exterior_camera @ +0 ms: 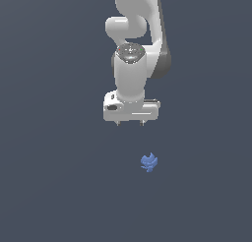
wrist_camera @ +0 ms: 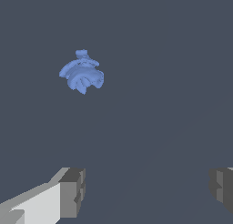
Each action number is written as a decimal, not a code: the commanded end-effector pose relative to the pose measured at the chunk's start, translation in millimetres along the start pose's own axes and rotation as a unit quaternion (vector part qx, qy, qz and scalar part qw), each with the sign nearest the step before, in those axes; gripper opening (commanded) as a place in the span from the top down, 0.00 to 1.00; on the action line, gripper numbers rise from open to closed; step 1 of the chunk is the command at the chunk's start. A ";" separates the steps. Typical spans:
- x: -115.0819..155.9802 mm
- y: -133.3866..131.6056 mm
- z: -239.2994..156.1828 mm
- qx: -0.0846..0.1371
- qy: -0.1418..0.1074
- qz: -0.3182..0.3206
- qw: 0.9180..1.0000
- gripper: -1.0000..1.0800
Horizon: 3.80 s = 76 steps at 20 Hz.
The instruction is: Pick up the object and move it to a goal position.
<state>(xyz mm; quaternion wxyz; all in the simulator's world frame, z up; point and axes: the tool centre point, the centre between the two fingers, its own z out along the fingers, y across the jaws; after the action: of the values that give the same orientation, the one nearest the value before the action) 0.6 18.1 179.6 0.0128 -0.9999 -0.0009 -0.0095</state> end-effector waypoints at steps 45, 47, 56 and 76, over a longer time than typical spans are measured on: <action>101.5 -75.2 84.1 -0.011 -0.013 -0.350 0.937 0.04; 104.4 -77.9 87.9 -0.010 -0.013 -0.362 0.932 0.04; 107.8 -81.5 93.9 -0.008 -0.014 -0.378 0.926 0.04; 107.6 -80.6 143.8 -0.008 -0.014 -0.380 0.925 1.00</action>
<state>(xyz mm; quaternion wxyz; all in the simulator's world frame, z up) 110.5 103.0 40.0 0.0001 -0.9245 -0.3811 -0.0001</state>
